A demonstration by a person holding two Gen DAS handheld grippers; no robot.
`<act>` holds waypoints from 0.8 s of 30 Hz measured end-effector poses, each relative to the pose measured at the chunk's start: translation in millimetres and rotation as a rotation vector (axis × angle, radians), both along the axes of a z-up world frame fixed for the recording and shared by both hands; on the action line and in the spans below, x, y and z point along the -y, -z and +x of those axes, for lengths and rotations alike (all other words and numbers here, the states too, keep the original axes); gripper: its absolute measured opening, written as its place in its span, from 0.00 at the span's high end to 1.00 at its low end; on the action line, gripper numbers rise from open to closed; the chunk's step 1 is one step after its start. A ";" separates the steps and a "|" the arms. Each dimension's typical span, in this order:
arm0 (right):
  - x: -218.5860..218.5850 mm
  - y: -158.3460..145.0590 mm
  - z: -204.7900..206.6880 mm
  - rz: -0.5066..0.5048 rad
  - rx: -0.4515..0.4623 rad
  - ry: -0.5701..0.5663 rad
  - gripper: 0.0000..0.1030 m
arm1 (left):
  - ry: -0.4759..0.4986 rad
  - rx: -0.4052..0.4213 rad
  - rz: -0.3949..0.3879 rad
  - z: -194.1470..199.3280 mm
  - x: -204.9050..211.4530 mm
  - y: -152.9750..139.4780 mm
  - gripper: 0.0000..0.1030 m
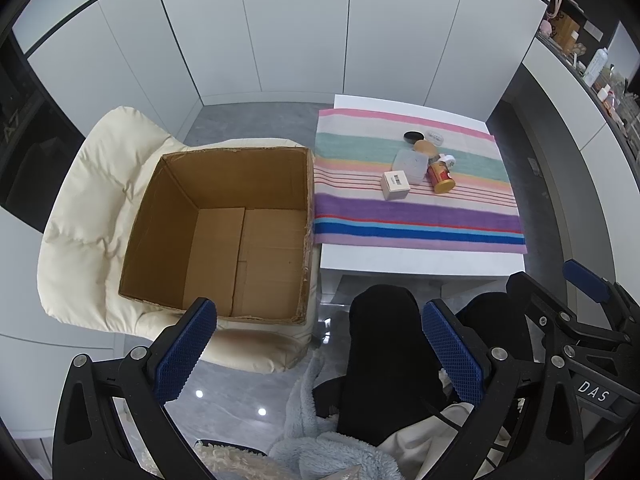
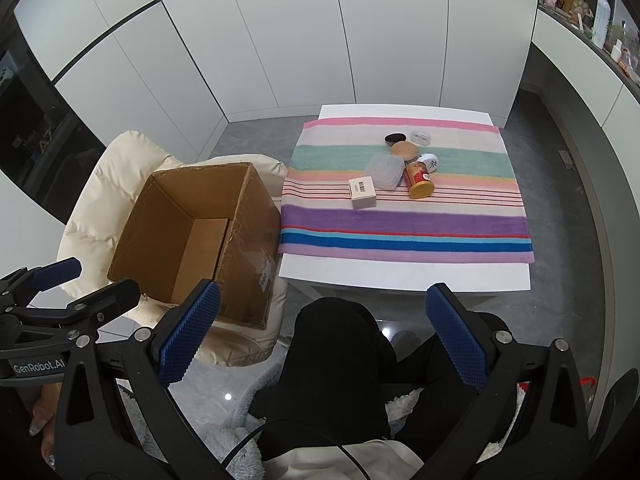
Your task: Organize objects
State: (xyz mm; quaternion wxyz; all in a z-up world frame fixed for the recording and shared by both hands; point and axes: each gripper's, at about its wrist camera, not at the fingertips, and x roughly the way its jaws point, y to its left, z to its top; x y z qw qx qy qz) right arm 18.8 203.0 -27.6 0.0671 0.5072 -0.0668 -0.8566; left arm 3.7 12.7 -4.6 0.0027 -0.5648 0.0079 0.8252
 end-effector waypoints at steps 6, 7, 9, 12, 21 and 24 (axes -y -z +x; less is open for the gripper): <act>-0.4 0.7 -0.3 -0.003 0.005 0.000 0.00 | 0.000 0.002 -0.002 -0.9 -1.8 0.0 0.00; -0.2 0.4 -0.4 -0.002 0.003 0.000 0.00 | 0.000 0.002 -0.003 -1.0 -1.9 0.0 0.00; 0.3 0.7 0.0 0.000 0.003 0.000 0.00 | 0.000 0.002 -0.002 -1.6 -1.9 -0.1 0.00; -0.2 1.5 0.0 -0.004 0.004 -0.001 0.00 | 0.004 -0.002 -0.001 -1.6 -2.2 -0.5 0.00; -12.7 4.9 -7.3 -0.026 0.018 -0.010 0.00 | 0.037 -0.019 0.052 -4.2 -15.1 1.3 0.00; -21.0 6.4 -10.0 -0.024 0.019 -0.011 0.00 | 0.043 -0.040 0.013 -6.0 -26.7 1.7 0.00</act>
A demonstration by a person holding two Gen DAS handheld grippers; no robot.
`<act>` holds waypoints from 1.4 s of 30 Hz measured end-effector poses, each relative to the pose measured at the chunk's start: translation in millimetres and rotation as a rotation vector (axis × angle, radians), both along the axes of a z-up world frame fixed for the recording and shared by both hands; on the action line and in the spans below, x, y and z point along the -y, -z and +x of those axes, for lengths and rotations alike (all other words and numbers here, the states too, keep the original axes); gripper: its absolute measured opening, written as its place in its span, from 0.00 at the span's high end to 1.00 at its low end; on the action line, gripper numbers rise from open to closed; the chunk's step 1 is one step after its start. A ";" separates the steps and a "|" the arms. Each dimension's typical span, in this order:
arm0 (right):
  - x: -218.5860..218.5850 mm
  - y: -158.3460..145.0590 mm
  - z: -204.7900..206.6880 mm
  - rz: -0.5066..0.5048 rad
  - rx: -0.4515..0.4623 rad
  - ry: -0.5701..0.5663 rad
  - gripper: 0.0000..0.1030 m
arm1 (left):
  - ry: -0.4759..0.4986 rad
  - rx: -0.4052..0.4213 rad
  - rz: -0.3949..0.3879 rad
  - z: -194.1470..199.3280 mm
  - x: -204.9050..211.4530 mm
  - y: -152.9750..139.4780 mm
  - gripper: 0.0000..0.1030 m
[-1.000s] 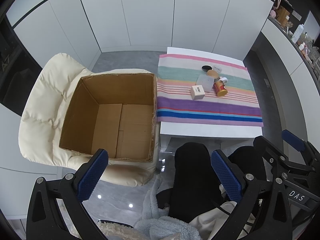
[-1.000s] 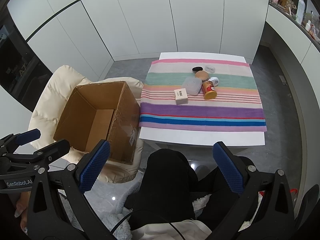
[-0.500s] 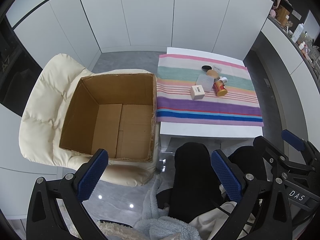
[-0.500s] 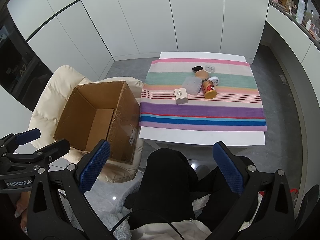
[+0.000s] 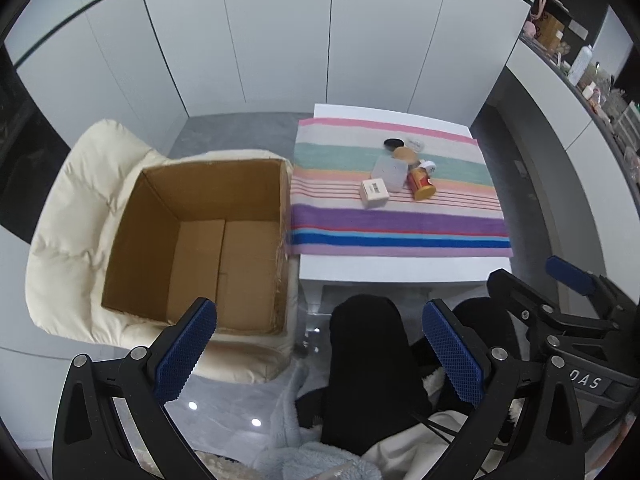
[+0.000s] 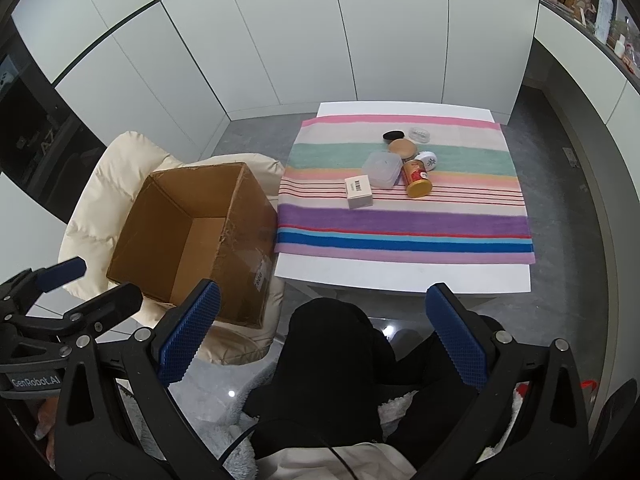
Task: Organize objects
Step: 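Grasp the white barcode box with the left tool while the right tool grasps the gold-lidded jar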
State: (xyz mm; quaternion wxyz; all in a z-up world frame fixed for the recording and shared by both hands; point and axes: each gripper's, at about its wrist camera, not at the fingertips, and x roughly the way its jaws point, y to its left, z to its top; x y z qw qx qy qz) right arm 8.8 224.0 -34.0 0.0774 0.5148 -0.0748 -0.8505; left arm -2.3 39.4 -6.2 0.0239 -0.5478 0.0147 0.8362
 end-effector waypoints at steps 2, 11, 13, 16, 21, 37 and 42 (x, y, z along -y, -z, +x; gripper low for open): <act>-7.2 1.1 -2.4 -0.006 0.001 -0.001 0.00 | 0.000 -0.001 -0.019 -1.8 -6.7 2.9 0.00; -56.6 9.9 -9.6 0.021 0.001 0.059 0.00 | 0.022 0.014 0.016 -14.6 -42.4 21.1 0.00; -70.3 13.7 -11.0 0.033 0.003 0.080 0.00 | 0.023 0.009 -0.012 -19.0 -56.1 27.5 0.00; -95.1 21.7 -13.8 0.039 0.017 0.122 0.00 | 0.037 -0.019 -0.040 -23.2 -75.9 33.4 0.00; -138.2 38.0 -18.2 0.034 0.040 0.190 0.00 | 0.077 -0.059 -0.059 -36.0 -108.0 42.8 0.01; -188.1 84.9 -54.7 0.058 -0.124 0.160 0.00 | 0.043 -0.009 0.056 -106.7 -150.2 110.7 0.08; -184.6 120.8 -84.5 0.131 -0.119 0.162 0.00 | 0.044 0.020 0.022 -132.0 -154.2 163.8 0.08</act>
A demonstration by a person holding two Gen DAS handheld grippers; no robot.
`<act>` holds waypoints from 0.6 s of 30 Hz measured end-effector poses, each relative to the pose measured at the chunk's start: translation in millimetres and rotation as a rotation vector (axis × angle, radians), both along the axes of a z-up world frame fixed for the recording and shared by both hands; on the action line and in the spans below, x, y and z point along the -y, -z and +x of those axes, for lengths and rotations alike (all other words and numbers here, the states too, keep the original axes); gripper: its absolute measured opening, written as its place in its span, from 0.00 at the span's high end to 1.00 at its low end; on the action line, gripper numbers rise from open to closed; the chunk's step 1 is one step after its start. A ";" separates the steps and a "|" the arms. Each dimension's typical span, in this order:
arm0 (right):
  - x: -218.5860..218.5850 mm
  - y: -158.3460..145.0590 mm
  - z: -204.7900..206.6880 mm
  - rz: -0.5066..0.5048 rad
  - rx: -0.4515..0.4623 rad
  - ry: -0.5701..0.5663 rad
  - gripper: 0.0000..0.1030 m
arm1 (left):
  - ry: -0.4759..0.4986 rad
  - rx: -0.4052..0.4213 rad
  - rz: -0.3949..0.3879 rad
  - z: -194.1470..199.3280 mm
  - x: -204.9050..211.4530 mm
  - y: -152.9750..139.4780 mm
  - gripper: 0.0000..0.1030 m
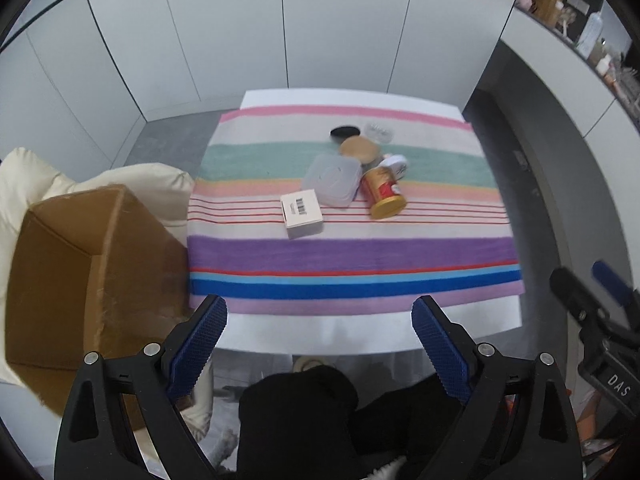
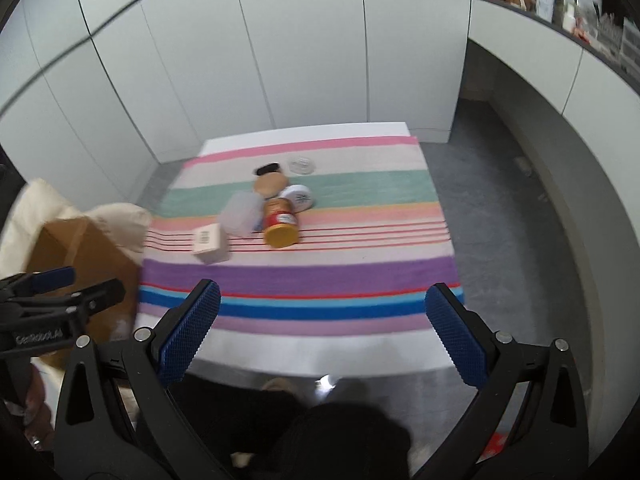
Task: Organize objects
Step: 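Grasp the white barcode box with the left tool while the right tool grasps the gold-lidded jar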
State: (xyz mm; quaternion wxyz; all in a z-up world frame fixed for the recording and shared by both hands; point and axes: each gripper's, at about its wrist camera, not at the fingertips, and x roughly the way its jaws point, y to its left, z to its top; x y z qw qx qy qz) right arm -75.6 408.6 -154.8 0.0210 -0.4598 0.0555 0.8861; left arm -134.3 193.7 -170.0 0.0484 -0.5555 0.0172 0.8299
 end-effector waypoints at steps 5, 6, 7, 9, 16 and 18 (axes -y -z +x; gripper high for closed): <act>10.0 35.7 -32.8 0.024 -0.027 -0.044 0.00 | -0.025 0.031 0.064 -34.6 5.9 44.9 0.08; 12.7 43.9 -41.7 0.015 -0.026 -0.054 0.00 | -0.035 0.033 0.074 -41.9 7.4 52.2 0.08; 15.4 52.7 -51.1 0.005 -0.025 -0.062 0.00 | -0.047 0.035 0.082 -50.2 9.2 60.5 0.08; 20.9 70.1 -68.8 -0.020 -0.007 -0.080 0.00 | -0.066 0.042 0.096 -65.9 12.3 75.7 0.08; 39.4 138.9 -132.0 -0.027 0.046 -0.105 0.00 | -0.154 0.084 0.126 -120.4 29.8 139.5 0.08; 45.1 165.3 -151.5 -0.023 0.079 -0.119 0.04 | -0.170 0.118 0.149 -133.7 31.2 155.5 0.08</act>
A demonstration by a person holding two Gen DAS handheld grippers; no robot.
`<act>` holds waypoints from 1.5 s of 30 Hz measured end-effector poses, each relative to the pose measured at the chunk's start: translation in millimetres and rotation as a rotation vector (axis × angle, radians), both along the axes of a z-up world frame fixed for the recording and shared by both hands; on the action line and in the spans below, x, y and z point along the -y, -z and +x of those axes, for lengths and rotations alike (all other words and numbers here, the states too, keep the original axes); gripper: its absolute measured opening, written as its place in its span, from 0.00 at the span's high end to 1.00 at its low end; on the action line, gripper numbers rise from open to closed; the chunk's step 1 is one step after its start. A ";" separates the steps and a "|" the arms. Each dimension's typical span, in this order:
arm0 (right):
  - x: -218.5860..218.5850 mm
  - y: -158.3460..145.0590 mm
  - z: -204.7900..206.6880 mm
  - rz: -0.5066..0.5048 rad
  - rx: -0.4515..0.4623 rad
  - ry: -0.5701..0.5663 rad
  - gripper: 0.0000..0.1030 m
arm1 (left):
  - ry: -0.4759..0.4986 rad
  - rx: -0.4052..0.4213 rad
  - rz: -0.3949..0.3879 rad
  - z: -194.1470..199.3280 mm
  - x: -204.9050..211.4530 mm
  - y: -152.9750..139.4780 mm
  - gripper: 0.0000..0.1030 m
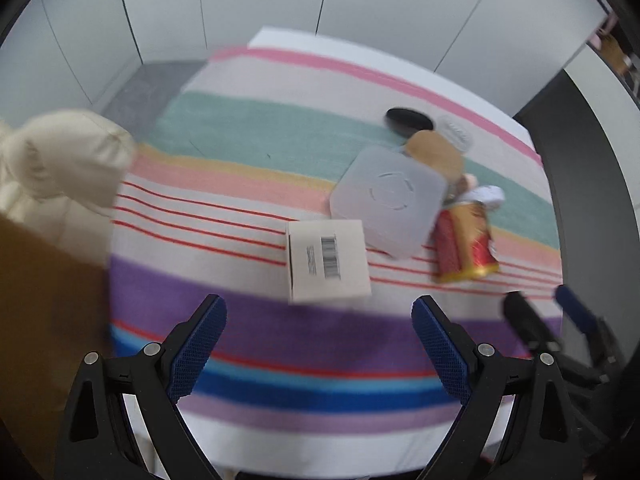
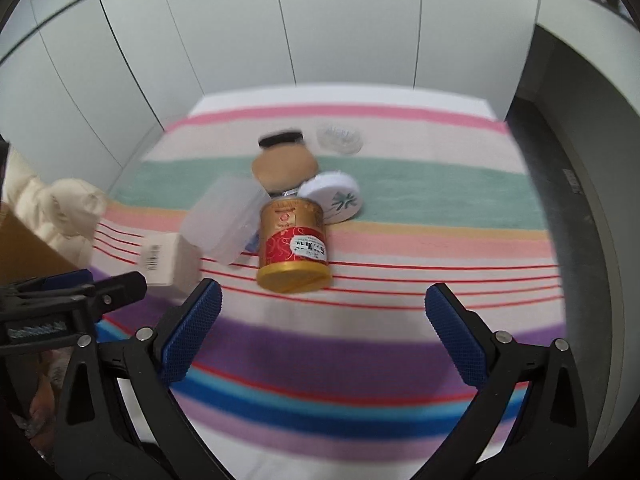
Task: Organize objects
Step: 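Grasp the white barcode box with the left tool while the right tool grasps the gold-lidded jar, then carry the white box with the left tool while the right tool carries the gold jar to the cardboard box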
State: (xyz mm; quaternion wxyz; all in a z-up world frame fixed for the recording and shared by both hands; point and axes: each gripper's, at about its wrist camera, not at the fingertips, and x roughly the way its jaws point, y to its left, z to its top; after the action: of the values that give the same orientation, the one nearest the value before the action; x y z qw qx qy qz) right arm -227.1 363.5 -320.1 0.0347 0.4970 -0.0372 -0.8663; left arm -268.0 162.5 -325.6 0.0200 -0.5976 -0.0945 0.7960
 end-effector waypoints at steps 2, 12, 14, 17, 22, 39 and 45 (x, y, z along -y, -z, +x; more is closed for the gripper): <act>4.2 16.3 -10.3 0.000 0.019 -0.016 0.08 | -0.010 0.020 -0.013 -9.2 -1.5 11.7 0.08; 24.1 59.3 -42.2 0.046 0.058 -0.089 0.42 | -0.004 0.040 -0.020 -30.4 -12.5 50.5 0.16; 27.8 61.4 -44.2 0.076 0.056 -0.084 0.42 | 0.037 0.016 -0.038 -31.2 -18.6 47.9 0.32; 26.2 61.3 -41.9 0.080 0.058 -0.062 0.42 | 0.034 -0.006 -0.059 -29.9 -16.0 43.7 0.49; 14.0 53.4 -36.9 0.061 0.066 -0.017 0.42 | -0.016 -0.005 -0.059 -26.0 -4.8 40.2 0.49; 7.0 -15.2 -26.6 0.076 0.012 0.042 0.42 | 0.016 -0.084 -0.124 -14.3 -9.4 -28.3 0.49; 8.7 -58.4 -19.0 0.080 -0.030 0.041 0.42 | 0.039 -0.143 -0.125 -15.0 -6.1 -81.2 0.49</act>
State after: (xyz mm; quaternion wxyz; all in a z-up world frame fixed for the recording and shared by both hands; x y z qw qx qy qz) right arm -246.2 354.8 -261.7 -0.0021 0.4841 -0.0123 -0.8749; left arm -283.0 168.6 -244.4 0.0050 -0.5409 -0.0313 0.8405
